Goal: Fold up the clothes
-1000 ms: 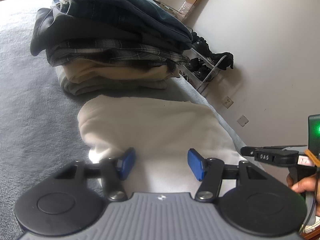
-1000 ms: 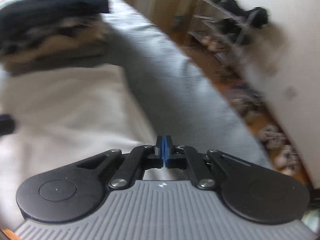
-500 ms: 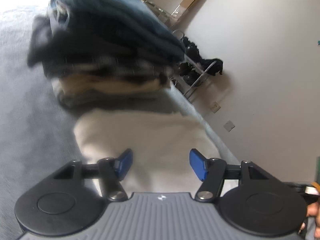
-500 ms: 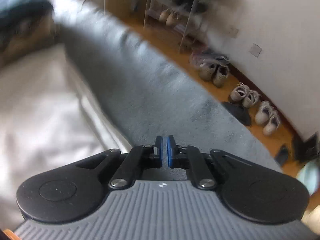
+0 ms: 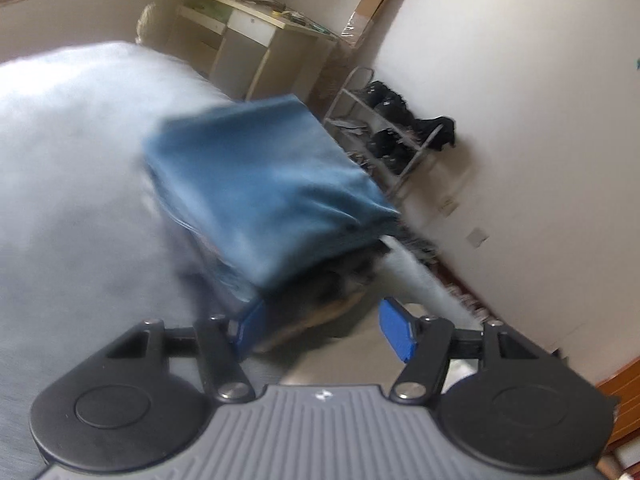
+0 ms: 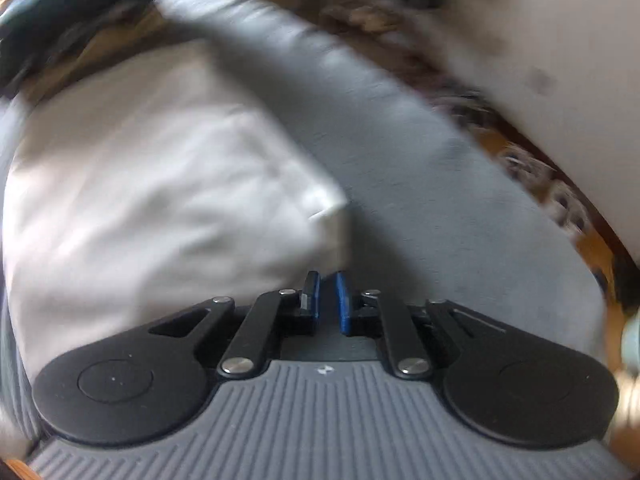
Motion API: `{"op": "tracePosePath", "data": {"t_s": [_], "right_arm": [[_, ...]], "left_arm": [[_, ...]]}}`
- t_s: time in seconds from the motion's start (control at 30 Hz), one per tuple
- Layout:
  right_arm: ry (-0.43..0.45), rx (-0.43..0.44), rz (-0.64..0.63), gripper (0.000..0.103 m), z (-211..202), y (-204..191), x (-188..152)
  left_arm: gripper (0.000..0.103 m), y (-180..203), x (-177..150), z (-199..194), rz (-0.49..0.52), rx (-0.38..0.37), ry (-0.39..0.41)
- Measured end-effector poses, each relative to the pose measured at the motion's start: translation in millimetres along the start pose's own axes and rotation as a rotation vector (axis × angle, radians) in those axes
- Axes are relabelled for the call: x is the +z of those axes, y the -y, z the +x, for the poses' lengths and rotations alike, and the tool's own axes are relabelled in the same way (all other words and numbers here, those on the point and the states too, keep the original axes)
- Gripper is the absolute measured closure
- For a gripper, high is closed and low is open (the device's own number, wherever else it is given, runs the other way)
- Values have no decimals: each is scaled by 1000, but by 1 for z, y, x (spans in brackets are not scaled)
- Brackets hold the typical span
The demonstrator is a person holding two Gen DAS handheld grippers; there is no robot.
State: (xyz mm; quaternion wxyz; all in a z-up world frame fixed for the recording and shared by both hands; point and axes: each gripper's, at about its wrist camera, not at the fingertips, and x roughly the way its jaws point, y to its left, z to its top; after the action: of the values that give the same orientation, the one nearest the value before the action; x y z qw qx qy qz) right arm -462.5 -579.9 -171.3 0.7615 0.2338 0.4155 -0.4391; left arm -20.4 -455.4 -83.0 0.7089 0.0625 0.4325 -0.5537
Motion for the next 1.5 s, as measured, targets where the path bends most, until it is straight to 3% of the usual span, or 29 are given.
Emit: {"op": "tracePosePath", "data": {"t_s": [0.1,0.23,0.3,0.43,0.63,0.77,0.87,0.93,0.97,1.07,1.13,1.23,1.27,1.33,1.4,1.5], "right_arm": [[70,178,0,93,-22,-16,4],[65,378,-270,93,-30,-94,-8],[59,420,-399,93,-30,-134,-21],[79,411,-485,93,-27,-162,-36],[122,391,-458,93,-25,-159,-57],[139,394,-419,93,-25,-153,-66],[152,407,-405,93,-20,-151,-71],[155,416,-396,93,-18,-148,-73],[152,420,-385,94,-17,-145,-75],[127,400,-362,94,-18,-133,-83],[104,377,-341,94,-21,-125,-89],[67,340,-320,94,-29,-118,-95],[52,324,-325,94,-31,-119,-96],[11,280,-351,93,-33,-126,-100],[-44,238,-377,93,-34,-133,-106],[-94,189,-430,93,-41,-145,-116]], "left_arm": [[38,-13,-5,-32,76,65,-46],[36,-29,-38,-49,118,97,-66],[36,-34,-58,-40,104,80,-87],[44,-22,-91,-1,120,27,-123],[46,20,-114,45,206,-125,-37],[51,32,-114,89,169,-194,-23],[52,28,-118,124,138,-203,-57],[60,20,-122,140,124,-184,-63],[70,15,-121,144,112,-185,-50],[73,-3,-111,147,19,-225,-37],[69,-9,-105,142,2,-217,-17],[55,-14,-100,126,4,-192,6],[42,-16,-99,120,-1,-183,12],[39,-20,-95,101,19,-164,24],[34,-22,-89,77,72,-134,19],[29,-27,-80,27,244,-54,23]]}}
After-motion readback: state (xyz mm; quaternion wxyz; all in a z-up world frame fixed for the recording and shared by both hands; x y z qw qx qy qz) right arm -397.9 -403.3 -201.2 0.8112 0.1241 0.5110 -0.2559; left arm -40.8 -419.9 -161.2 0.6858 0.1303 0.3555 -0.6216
